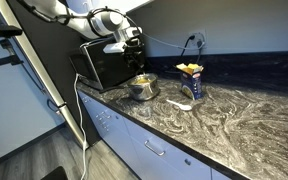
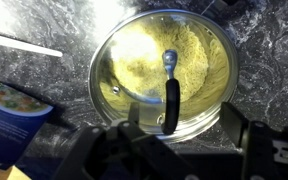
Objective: Pour the contents of the box into the pot and cover the pot
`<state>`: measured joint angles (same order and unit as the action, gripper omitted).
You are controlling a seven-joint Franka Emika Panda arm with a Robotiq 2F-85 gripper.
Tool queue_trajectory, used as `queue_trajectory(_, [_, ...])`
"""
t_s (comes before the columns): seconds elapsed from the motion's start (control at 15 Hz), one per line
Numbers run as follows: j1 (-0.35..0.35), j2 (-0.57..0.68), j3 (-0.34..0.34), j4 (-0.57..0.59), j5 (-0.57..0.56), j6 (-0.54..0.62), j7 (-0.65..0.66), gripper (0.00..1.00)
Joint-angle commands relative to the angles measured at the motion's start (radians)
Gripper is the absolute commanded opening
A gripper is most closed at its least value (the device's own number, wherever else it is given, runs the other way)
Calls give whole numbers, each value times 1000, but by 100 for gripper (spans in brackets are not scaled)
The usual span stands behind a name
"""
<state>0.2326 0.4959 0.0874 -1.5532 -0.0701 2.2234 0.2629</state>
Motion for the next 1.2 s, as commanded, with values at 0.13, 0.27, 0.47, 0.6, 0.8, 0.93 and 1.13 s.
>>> queue_trajectory(0.13, [-6,-122,-4,-79,7,-23,-4,100])
queue_trajectory(0.27, [-22,-193,-3,-141,18,-23,-15,100])
queue_trajectory(0.47, [-51,-309,-1,-243,33,-38,-40,100])
queue_trajectory(0.6, [-73,-396,4,-325,54,-37,-77,100])
queue_trajectory(0.8, [-94,-500,3,-436,78,-25,-119,100])
queue_trajectory(0.93, [-94,-442,6,-368,62,-33,-98,100])
queue_trajectory(1.13, [-101,-492,7,-432,75,-32,-117,100])
